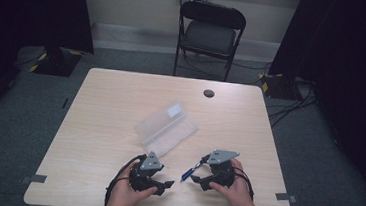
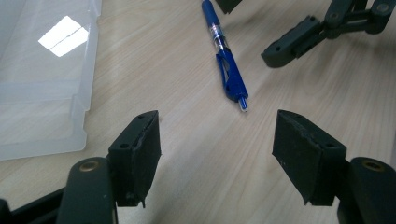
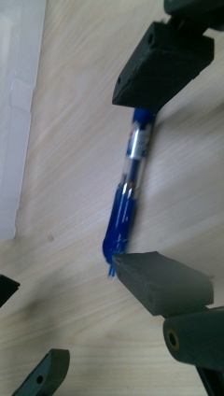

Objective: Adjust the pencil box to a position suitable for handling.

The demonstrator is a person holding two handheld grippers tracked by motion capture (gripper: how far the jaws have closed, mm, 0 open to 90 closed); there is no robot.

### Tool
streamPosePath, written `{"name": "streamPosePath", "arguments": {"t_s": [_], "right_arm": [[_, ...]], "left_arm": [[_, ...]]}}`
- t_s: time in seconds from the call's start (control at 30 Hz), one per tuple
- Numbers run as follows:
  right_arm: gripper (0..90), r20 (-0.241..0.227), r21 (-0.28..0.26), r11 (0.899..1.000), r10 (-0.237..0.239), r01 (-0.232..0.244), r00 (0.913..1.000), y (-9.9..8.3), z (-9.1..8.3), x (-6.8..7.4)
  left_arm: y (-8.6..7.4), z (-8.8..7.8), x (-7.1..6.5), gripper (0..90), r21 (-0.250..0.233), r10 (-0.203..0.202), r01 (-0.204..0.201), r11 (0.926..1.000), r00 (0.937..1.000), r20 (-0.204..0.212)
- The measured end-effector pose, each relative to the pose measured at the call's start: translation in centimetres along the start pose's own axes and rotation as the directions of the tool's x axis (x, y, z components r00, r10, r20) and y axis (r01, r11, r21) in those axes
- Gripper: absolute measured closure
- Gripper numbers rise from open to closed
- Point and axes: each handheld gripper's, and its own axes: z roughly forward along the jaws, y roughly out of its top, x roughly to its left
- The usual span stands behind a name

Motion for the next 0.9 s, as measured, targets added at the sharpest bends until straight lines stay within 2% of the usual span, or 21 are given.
{"name": "streamPosePath", "arguments": {"t_s": [0.1,0.23,0.3,0.37,0.4,0.5,0.57,0.9], "right_arm": [[16.5,0.023,-0.004,1.0,0.021,-0.021,0.9995,-0.8,-1.2,-0.8],[15.6,0.059,0.015,0.999,0.049,-0.05,0.997,-2.5,-2.7,-2.2],[15.6,0.075,0.025,0.997,0.074,-0.076,0.9945,-3.5,-3.4,-2.8],[15.7,0.08,0.026,0.996,0.077,-0.079,0.9938,-3.8,-3.6,-3.0],[15.6,0.097,0.039,0.995,0.086,-0.09,0.9916,-4.6,-4.1,-3.3],[15.6,0.112,0.047,0.995,0.081,-0.086,0.9904,-5.1,-4.4,-3.4],[15.2,0.122,0.031,0.996,0.08,-0.085,0.9893,-5.6,-4.5,-3.4],[15.1,0.124,0.026,0.996,0.079,-0.083,0.9891,-5.7,-4.5,-3.3]], "left_arm": [[0.2,0.4,-0.2,32.1,-0.016,-0.007,0.007,0.9998,0.9999,0.01],[0.7,0.8,-0.5,31.6,-0.015,-0.002,0.002,0.9999,0.9999,0.011],[1.1,1.5,-0.8,31.5,-0.013,0.013,-0.013,0.9998,0.9997,0.021],[1.3,1.8,-0.9,31.5,-0.009,0.013,-0.013,0.9999,0.9997,0.023],[1.5,2.3,-1.0,31.5,-0.023,0.01,-0.01,0.9997,0.9995,0.029],[2.0,2.8,-1.0,31.5,-0.015,0.02,-0.02,0.9997,0.9996,0.02],[2.4,3.6,-1.1,30.0,-0.016,0.016,-0.015,0.9997,0.9996,0.022],[3.8,5.8,-1.3,28.9,-0.012,0.036,-0.036,0.9993,0.9993,0.014]]}}
